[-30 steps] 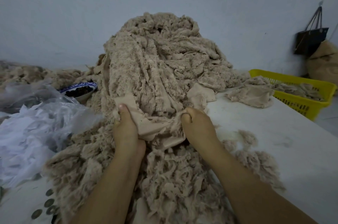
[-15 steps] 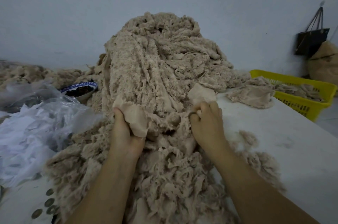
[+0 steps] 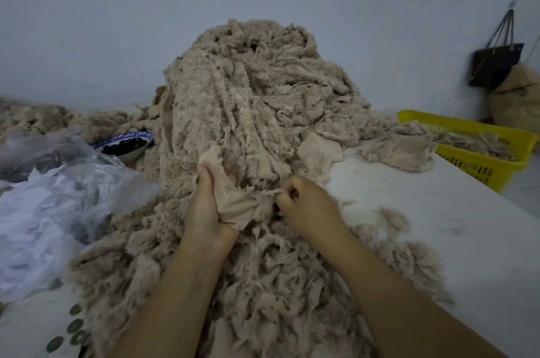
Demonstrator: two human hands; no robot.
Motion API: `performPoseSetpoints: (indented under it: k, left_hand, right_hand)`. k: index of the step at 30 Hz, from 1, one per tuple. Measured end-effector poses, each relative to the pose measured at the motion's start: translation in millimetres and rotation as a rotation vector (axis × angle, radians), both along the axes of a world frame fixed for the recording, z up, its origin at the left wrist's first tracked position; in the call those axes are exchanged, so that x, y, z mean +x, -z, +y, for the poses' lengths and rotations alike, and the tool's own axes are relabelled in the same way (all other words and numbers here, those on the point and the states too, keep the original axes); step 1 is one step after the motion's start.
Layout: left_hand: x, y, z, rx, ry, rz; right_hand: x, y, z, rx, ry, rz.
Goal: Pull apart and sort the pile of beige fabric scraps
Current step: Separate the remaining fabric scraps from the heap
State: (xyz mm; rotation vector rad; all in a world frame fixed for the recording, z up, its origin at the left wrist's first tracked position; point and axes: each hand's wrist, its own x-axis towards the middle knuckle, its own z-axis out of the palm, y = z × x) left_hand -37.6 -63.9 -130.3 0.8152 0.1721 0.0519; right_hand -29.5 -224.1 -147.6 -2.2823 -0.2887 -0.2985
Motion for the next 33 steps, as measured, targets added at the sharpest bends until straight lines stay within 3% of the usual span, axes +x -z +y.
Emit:
performPoseSetpoints:
  k: [2, 5, 7, 10, 13, 17, 20, 29, 33]
  left_hand:
    - [-5.3, -0.7, -4.8, 0.135, 0.031, -0.050]
    - [-13.6, 0.2, -13.1, 0.643, 0.013, -0.201]
    - [-17.5, 3.8, -19.5, 0.948, 0.092, -0.369]
    - [-16.5, 7.6, -21.0, 1.048, 0.133, -0.357]
    - [-13.3, 8.1, -14.9, 0.915, -0.014, -0.275]
    - [-15.9, 1.9, -15.3, 0.621, -0.008, -0.161]
    - [-14.5, -4.7, -9.8, 0.346, 0.011, -0.105]
    - [-18.8, -8.6, -2.9, -0.225, 0.161, -0.169]
    - [-20.4, -6.9, -2.0, -0.241, 0.302, -0.190]
  right_hand:
    - [-1.4, -3.3, -1.0, 0.145, -0.004, 0.048]
    - [-3.9, -6.8, -4.0, 0.293, -0.021, 0.047]
    - [-3.2, -8.9, -4.9, 0.289, -0.008, 0.026]
    - [-2.4, -9.7, -6.7, 0.255, -0.021, 0.015]
    - [-5.3, -10.0, -5.3, 0.190, -0.094, -0.028]
    - [-9.4, -5.4, 3.6, -0.052, -0.214, -0.080]
    - [-6.8, 0.3, 1.3, -0.186, -0.232, -0.007]
    - [2.1, 5.8, -10.2, -0.066, 0.060, 0.143]
    - [9.9, 5.3, -12.2, 0.076, 0.119, 0.225]
